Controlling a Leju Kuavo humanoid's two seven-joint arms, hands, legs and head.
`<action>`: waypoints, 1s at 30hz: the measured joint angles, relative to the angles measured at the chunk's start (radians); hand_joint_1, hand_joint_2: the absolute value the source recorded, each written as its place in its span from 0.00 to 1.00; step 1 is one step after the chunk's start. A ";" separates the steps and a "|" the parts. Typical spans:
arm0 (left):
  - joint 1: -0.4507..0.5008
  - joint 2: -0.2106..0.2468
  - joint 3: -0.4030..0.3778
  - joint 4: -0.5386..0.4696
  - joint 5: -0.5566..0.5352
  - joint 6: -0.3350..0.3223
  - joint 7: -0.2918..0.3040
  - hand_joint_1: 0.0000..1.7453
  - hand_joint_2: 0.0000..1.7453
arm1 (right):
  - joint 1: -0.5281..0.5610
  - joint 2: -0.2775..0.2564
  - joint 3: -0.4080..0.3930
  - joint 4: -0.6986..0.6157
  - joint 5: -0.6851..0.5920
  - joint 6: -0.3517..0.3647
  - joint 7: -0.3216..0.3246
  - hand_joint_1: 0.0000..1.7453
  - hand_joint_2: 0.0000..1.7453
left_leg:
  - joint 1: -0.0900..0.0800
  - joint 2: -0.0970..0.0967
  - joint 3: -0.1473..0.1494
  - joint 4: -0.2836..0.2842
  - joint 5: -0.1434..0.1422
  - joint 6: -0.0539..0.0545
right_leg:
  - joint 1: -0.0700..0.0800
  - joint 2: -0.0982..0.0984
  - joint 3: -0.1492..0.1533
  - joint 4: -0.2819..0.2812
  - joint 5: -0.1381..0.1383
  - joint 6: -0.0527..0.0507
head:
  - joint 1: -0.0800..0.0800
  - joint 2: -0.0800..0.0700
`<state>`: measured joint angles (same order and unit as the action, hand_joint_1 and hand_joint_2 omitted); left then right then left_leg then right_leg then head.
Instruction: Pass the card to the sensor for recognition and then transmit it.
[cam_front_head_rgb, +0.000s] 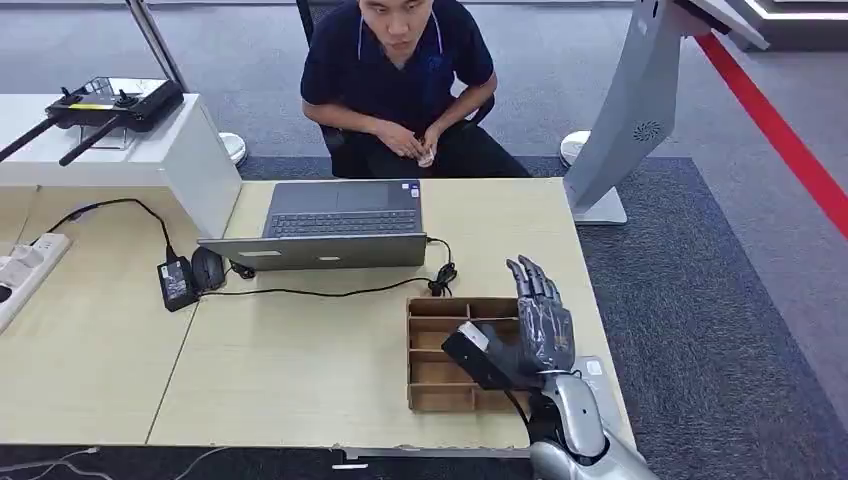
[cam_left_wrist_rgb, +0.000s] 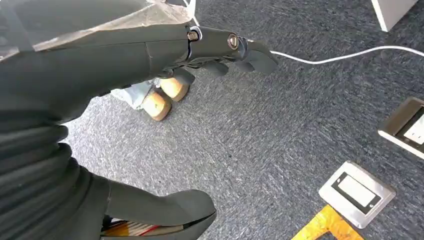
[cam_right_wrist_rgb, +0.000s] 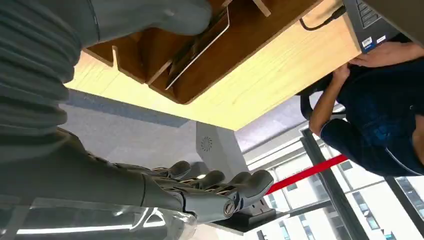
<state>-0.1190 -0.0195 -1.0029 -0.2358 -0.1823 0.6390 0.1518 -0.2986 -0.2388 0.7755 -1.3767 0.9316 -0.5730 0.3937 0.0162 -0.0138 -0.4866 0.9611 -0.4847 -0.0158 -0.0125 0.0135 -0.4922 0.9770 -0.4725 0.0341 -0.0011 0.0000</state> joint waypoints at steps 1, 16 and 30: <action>0.000 0.000 0.000 0.000 0.000 0.000 0.000 0.00 1.00 | 0.000 0.000 0.000 0.000 0.000 0.000 0.000 0.17 1.00 | 0.000 0.000 0.000 0.000 0.000 0.000 | 0.000 0.000 0.000 0.000 0.000 0.000 | 0.000 0.000; 0.000 0.000 0.000 0.000 0.007 0.000 0.000 0.00 1.00 | 0.000 0.000 0.000 0.000 0.002 0.031 0.006 0.17 1.00 | 0.000 0.000 0.000 0.000 0.000 0.000 | 0.000 0.000 0.000 0.000 0.000 0.000 | 0.000 0.000; 0.000 0.000 0.000 0.000 0.007 0.000 0.000 0.00 1.00 | 0.000 -0.001 0.001 0.000 0.002 0.041 0.015 0.18 1.00 | 0.000 0.000 0.000 0.000 0.000 0.000 | 0.000 0.000 0.000 0.000 0.000 0.000 | 0.000 0.000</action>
<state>-0.1190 -0.0195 -1.0029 -0.2358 -0.1751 0.6390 0.1514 -0.2983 -0.2400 0.7763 -1.3771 0.9339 -0.5322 0.4082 0.0162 -0.0138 -0.4866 0.9611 -0.4847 -0.0158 -0.0125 0.0135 -0.4922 0.9770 -0.4726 0.0341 -0.0011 0.0000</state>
